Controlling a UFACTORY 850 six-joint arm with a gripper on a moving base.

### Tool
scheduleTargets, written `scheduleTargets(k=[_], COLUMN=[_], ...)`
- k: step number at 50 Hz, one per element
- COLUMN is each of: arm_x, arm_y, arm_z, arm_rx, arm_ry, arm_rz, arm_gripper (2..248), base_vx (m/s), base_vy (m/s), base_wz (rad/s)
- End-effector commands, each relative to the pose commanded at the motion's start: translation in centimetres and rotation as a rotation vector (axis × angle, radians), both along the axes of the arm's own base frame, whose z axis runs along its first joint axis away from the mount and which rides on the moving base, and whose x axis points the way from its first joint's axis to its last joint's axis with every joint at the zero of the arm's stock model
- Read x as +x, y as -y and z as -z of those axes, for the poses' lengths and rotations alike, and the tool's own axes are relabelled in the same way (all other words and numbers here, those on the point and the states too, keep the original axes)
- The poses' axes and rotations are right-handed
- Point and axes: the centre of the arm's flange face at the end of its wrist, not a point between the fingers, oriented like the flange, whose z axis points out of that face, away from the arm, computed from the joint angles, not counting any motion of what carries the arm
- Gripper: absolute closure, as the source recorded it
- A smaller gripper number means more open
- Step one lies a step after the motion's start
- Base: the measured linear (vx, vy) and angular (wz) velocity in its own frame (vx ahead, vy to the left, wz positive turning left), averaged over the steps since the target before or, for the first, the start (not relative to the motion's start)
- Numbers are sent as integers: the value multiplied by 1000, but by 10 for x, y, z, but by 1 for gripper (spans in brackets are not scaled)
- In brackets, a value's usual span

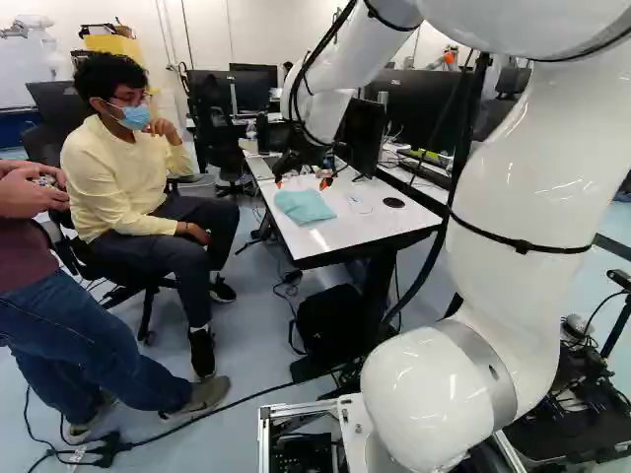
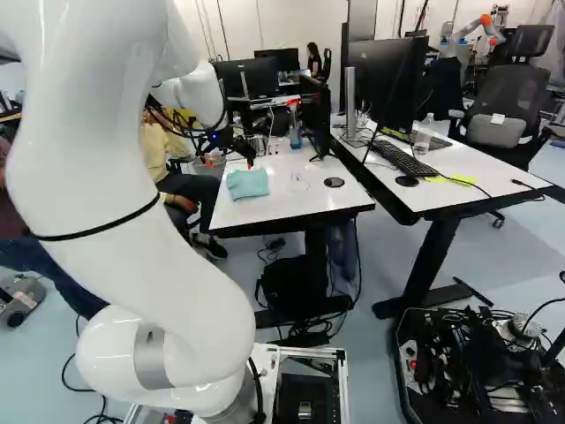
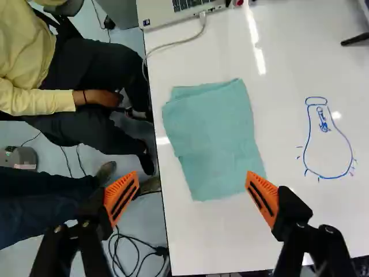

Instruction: Clean the table with the green towel

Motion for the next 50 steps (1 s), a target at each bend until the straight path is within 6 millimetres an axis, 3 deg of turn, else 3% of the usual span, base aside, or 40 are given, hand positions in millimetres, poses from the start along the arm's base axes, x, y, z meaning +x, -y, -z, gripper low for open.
scheduleTargets(k=[27, 50], arm_x=[43, 76], arm_y=[16, -6], arm_z=[36, 69], arm_rx=[9, 2], arm_ry=[-81, -117], arm_rz=[55, 26], arm_gripper=[3, 3], base_vx=[0, 0], base_vy=[0, 0], base_wz=[0, 0])
